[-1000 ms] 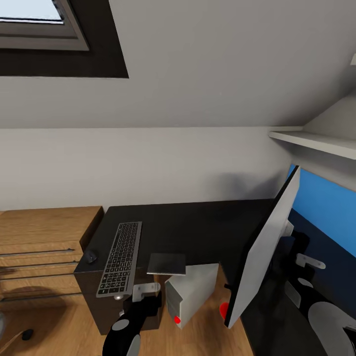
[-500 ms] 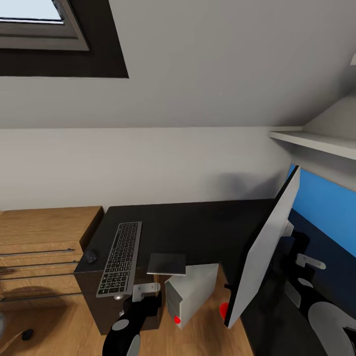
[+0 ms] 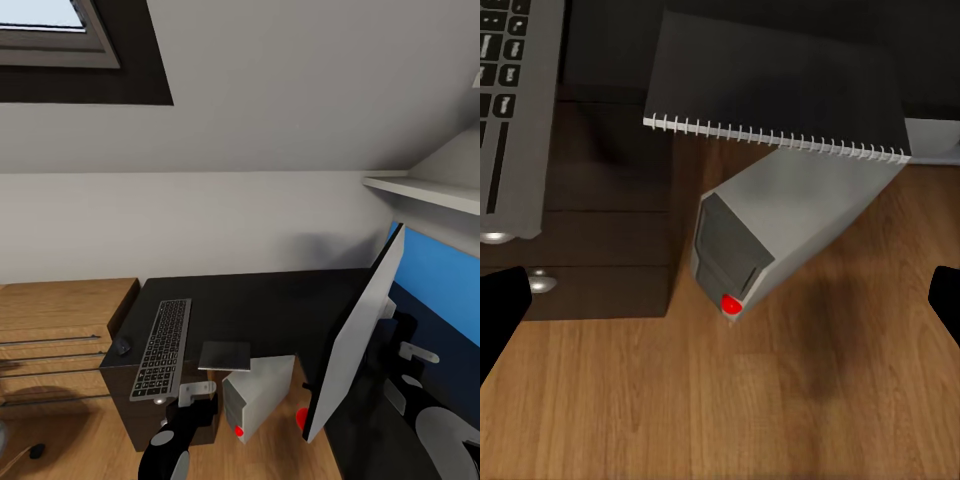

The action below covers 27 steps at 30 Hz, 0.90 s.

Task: In the bedroom, organize the workspace by keeping the computer under the desk, ensuring the monitor is on the desk, placing the keyboard on the desk next to the monitor, placing the mouse on the desk next to the keyboard, moving the folder from the swivel chair onto the desk next to the mouse, stacking the notebook on top of the folder with the pen on top of the notebook, and positioning the swivel chair next to the desk.

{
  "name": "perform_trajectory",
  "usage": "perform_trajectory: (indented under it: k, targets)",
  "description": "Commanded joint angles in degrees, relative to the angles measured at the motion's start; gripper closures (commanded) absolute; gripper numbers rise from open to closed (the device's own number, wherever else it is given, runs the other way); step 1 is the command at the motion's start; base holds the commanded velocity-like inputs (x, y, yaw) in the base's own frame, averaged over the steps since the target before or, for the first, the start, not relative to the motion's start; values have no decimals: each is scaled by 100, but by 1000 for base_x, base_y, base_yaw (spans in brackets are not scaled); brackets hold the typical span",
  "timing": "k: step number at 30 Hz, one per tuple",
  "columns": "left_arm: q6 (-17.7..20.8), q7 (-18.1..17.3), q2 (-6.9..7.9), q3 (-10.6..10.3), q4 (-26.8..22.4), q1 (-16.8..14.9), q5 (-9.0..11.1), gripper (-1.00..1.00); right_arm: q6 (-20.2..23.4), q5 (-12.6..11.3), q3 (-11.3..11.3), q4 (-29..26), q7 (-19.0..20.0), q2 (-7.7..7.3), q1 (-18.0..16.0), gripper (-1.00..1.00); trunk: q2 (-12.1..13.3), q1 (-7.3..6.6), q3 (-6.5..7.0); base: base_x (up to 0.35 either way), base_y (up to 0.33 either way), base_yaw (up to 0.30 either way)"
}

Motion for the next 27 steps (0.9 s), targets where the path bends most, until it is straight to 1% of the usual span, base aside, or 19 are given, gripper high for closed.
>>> perform_trajectory:
  k: [1,8,13,27]
  targets:
    - [18,54,2,-11,-6,-5,61,-100,-13,-14,27,5,-1,1,-6,100,-6,1,-8,0,0,0]
    - [18,54,2,-4,-6,-5,61,-100,-13,-12,27,5,-1,1,-6,100,-6,1,-8,-39,22,0]
    - [18,55,2,5,-6,-5,53,-100,-13,-16,27,5,-2,1,-6,100,-6,1,-8,-279,111,0]
    - [27,58,2,7,-7,-5,52,-100,-13,-16,27,5,-5,1,-6,100,-6,1,-8,-331,6,0]
